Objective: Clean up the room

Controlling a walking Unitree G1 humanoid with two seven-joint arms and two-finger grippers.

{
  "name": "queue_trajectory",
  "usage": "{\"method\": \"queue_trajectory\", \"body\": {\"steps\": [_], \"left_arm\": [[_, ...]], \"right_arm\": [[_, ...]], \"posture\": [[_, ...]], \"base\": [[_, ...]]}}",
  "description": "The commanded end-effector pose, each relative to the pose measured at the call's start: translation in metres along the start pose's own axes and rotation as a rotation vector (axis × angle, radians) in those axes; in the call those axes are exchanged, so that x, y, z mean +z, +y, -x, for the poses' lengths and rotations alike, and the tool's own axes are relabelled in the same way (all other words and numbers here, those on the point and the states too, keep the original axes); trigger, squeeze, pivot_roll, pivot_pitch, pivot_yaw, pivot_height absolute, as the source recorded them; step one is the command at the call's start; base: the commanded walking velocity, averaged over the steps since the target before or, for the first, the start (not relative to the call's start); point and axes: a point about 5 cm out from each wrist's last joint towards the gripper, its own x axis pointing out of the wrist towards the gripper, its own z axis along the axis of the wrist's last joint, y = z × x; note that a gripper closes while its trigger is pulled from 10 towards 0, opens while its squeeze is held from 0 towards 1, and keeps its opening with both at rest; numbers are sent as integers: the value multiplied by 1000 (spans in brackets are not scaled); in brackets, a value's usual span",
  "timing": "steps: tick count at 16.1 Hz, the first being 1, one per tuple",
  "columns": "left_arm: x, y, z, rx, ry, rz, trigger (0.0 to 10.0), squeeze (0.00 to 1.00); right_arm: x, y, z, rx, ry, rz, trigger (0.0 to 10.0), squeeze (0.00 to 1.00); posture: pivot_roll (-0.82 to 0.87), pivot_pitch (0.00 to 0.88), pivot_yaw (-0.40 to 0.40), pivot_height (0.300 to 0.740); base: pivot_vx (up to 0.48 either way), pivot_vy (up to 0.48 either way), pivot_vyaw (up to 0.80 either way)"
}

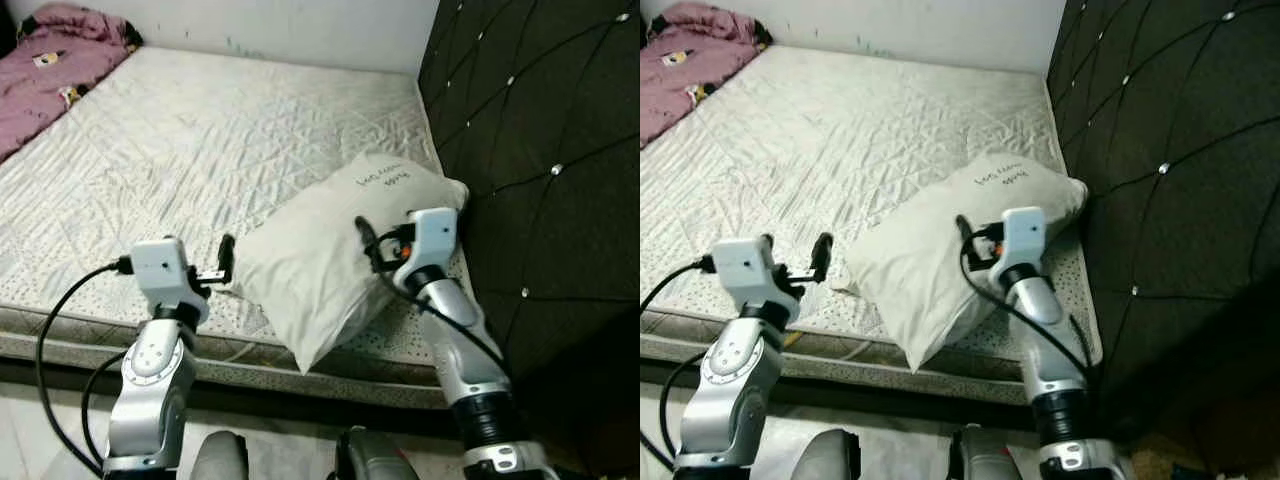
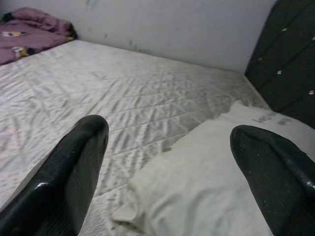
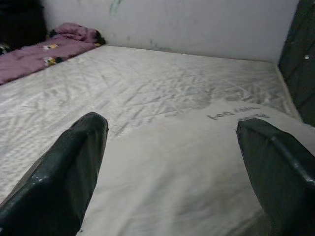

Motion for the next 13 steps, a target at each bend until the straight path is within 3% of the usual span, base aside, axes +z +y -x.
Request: {"method": "queue_trajectory", "body": {"steps": [1,8,13], "left_arm": [[0,1,0,6,3,-4,10000,0],[0,-1,0,9,6,2,10000,0],[2,-1,0,8,-10,13,10000,0]], "right_arm": [[4,1,-1,10,-10,3,10000,0],[3,-1,-1,13,-9,-6,10000,0],[3,-1,-2,12,-6,-1,10000,0]], "posture": [[-32,24,-67,673],[-33,20,-71,603],[-34,20,-74,603]], "base": [[0,0,0],[0,0,0],[0,0,0]]}}
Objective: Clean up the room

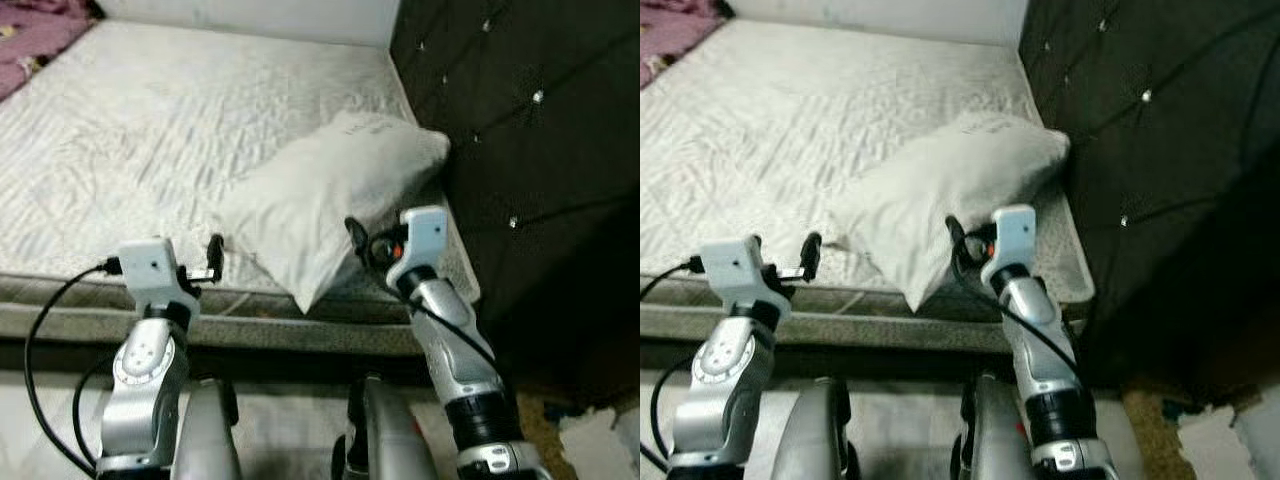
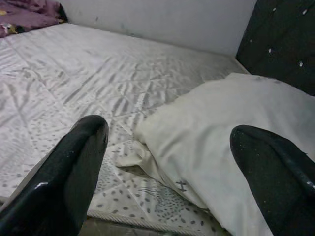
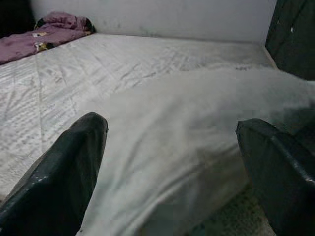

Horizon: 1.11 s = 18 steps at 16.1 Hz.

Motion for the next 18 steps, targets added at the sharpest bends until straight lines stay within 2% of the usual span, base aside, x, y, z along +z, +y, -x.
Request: {"method": "queue_trajectory", "body": {"steps": [1,4,13,18], "left_arm": [[3,-3,0,-11,-15,8,10000,0],[4,-4,0,-22,-23,16,10000,0],[6,-1,-1,-31,-25,-15,10000,0],[16,-2,-6,-8,-45,-51,10000,0]], "right_arm": [[4,-2,-2,-5,-6,4,10000,0],[4,-2,-2,-5,-6,5,10000,0],[12,-2,-2,-21,-42,2,10000,0],[18,-7,-3,-57,-55,-9,10000,0]], "posture": [[-34,20,-74,603],[-33,24,-76,603],[-37,45,-58,603],[-33,95,-43,603]], "base": [[0,0,0],[212,0,0],[480,0,0],[0,0,0]]}}
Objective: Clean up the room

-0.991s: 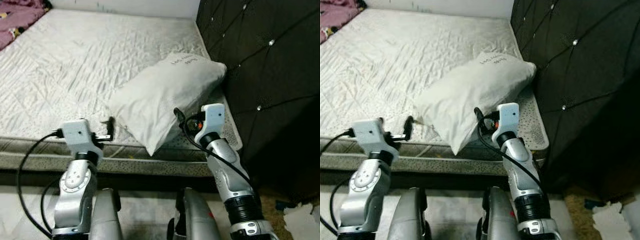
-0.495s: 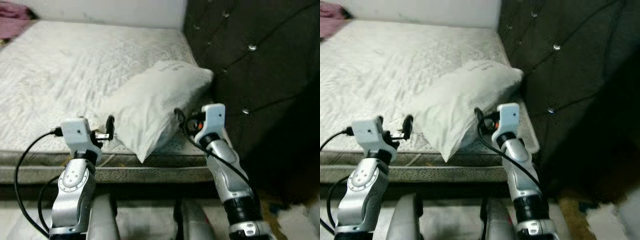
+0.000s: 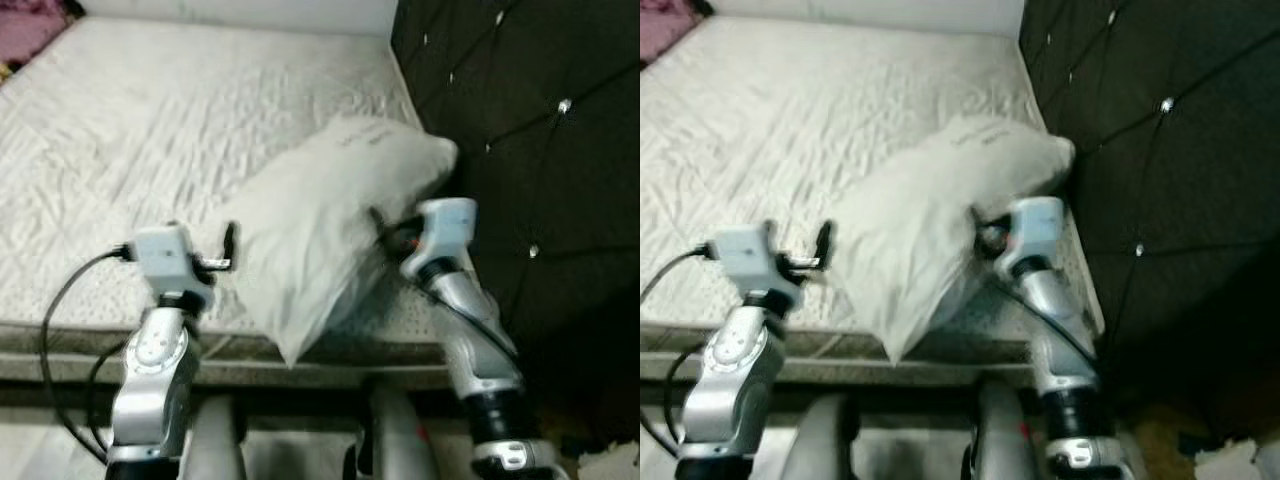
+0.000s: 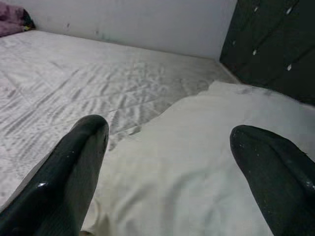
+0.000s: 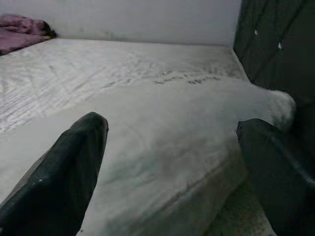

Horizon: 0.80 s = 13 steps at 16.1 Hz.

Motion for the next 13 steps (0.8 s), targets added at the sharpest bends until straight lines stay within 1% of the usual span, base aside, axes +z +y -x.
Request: {"method": "queue_trajectory", "body": {"steps": [1,3,5,6,7,9,10,11,13], "left_arm": [[2,7,0,31,12,-30,10000,0],[0,6,3,29,28,-45,10000,0],[-4,4,8,18,46,-49,10000,0],[-8,3,11,17,68,-57,10000,0],[-8,3,12,13,73,-52,10000,0],[-11,0,17,11,93,-55,10000,0],[-12,-2,22,9,108,-53,10000,0],[-13,-3,23,7,112,-53,10000,0],[-15,-1,33,23,140,-59,10000,0]], "right_arm": [[5,7,-4,12,-5,-27,10000,0],[4,6,-1,7,8,-31,10000,0],[1,3,5,-6,27,-21,10000,0],[-9,1,10,-20,105,-3,10000,0],[-11,3,11,-5,130,-13,10000,0],[-16,8,12,37,172,4,10000,0],[-20,10,13,59,211,3,10000,0],[-22,11,13,68,226,3,10000,0],[-28,19,13,137,280,1,10000,0]], "posture": [[-34,117,-37,603],[-40,139,-28,603],[-44,165,-19,588],[-43,179,-16,568],[-42,188,-14,558],[-35,201,-9,538],[-24,201,-9,528],[-24,201,-9,528],[-1,193,-11,528]], "base": [[0,0,0],[0,0,0],[0,0,0],[0,0,0],[0,0,0],[0,0,0],[0,0,0],[0,0,0],[0,0,0]]}}
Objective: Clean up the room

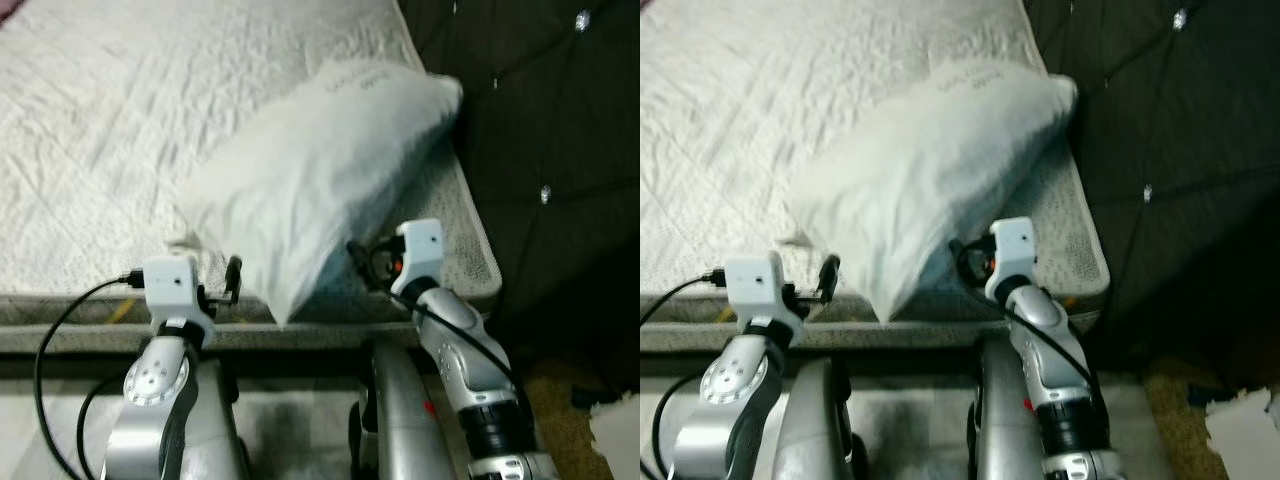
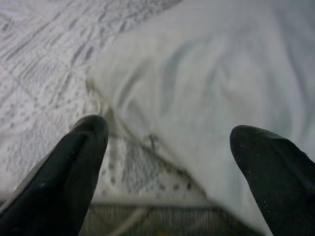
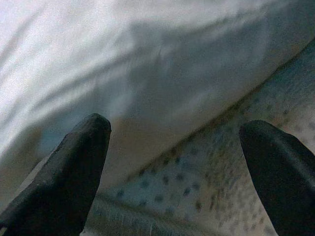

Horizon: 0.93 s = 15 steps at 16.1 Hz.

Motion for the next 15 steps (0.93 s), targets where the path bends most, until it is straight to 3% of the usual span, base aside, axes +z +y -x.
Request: {"method": "queue_trajectory", "body": {"steps": [1,3,4,8,9,10,13,15], "left_arm": [[4,2,4,16,-5,-17,10000,0],[4,15,20,84,10,-44,10000,0],[4,15,20,84,10,-44,10000,0],[5,31,38,145,30,-78,10000,0],[6,33,40,152,34,-83,10000,0],[2,39,50,176,60,-89,10000,0],[-6,40,69,179,102,-98,10000,0],[-4,44,70,210,99,-107,10000,0]], "right_arm": [[-3,4,-1,39,32,2,10000,0],[-3,15,-6,154,57,21,10000,0],[-3,15,-6,154,57,21,10000,0],[10,34,-13,448,62,90,10000,0],[12,34,-14,473,67,82,10000,0],[19,38,-16,536,79,61,10000,0],[22,48,-14,626,114,48,10000,0],[13,60,-10,729,199,12,10000,0]], "posture": [[1,191,-12,528],[31,178,-18,528],[31,178,-18,528],[87,154,-27,528],[87,154,-27,528],[95,145,-24,528],[113,133,-20,528],[134,123,-26,528]], "base": [[0,0,0],[0,0,0],[0,0,0],[0,0,0],[0,0,0],[0,0,0],[0,0,0],[0,0,0]]}}
